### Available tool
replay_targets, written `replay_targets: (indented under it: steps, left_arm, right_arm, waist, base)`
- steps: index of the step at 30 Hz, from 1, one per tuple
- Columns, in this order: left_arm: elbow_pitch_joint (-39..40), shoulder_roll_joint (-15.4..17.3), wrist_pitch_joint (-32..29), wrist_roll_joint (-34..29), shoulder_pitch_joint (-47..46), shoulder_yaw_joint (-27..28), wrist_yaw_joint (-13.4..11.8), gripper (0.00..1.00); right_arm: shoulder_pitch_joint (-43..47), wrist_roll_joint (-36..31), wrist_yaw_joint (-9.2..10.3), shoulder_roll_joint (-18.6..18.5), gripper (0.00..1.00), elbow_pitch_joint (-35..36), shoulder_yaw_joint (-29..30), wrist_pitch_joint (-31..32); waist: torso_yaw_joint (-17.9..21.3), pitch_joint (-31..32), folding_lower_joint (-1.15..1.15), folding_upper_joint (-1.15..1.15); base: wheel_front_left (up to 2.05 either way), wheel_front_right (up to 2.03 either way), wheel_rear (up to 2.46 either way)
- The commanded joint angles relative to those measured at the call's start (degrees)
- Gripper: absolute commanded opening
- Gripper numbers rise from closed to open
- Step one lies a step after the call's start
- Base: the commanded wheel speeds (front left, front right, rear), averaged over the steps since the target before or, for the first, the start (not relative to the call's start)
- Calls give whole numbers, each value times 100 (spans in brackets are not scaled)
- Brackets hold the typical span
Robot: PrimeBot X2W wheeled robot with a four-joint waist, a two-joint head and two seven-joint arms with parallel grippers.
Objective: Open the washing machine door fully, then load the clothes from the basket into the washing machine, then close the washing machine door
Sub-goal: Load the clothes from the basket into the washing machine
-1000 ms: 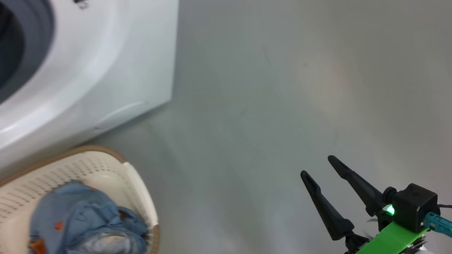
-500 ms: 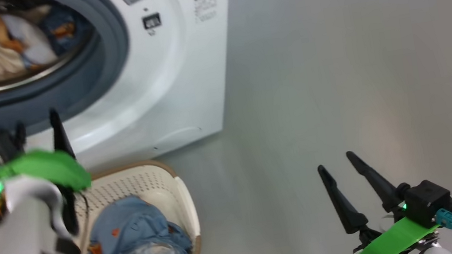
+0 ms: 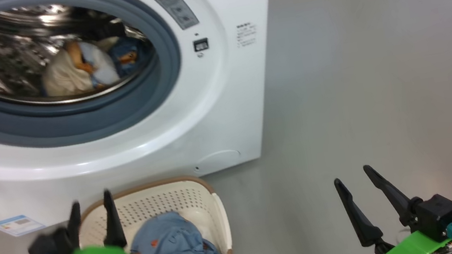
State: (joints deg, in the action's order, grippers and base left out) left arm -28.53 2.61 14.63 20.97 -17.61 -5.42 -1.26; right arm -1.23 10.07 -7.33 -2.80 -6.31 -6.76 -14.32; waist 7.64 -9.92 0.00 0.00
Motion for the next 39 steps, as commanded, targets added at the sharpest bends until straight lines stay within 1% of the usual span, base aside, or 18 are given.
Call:
replay_targets:
  steps: [1,5,7,13,16,17,20,26,39]
  left_arm:
    - [328,77,36,-50,205,135,-35,100]
    - [823,46,37,-107,825,158,-114,100]
    - [1040,38,37,-83,1084,198,-110,100]
    - [1643,29,37,-135,1845,323,-165,100]
    - [1835,29,37,-83,2111,347,-226,100]
    - [1984,28,37,14,2258,406,-310,100]
    - [2195,28,37,123,2453,397,-416,100]
    - [2492,28,37,162,2720,298,-520,100]
    - [2900,27,37,-183,3059,379,-449,100]
  right_arm:
    - [47,-73,-16,-64,100,152,-112,-68]
    - [144,-76,-16,-143,100,169,-108,-68]
    - [183,-72,-16,-183,100,174,-117,-68]
    - [299,-39,-16,-290,100,182,-204,-68]
    - [401,-18,-16,-328,100,207,-223,-68]
    - [426,-14,-16,-343,100,218,-267,-68]
    - [439,-4,-16,-357,100,245,-284,-68]
    - [509,15,-16,-364,100,270,-261,-68]
    - [720,11,-16,-356,100,326,-63,-68]
  waist:
    - [-242,261,0,0]
    - [-361,432,0,0]
    - [-403,509,0,0]
    - [-428,817,0,0]
    - [-462,923,0,0]
    - [-449,955,0,0]
    - [-447,990,0,0]
    - [-475,1067,0,0]
    - [-532,1153,0,0]
  base:
    - [0,0,0]
    - [0,0,0]
    - [0,0,0]
    - [0,0,0]
    - [0,0,0]
    - [0,0,0]
    - [0,0,0]
    - [0,0,0]
    - [0,0,0]
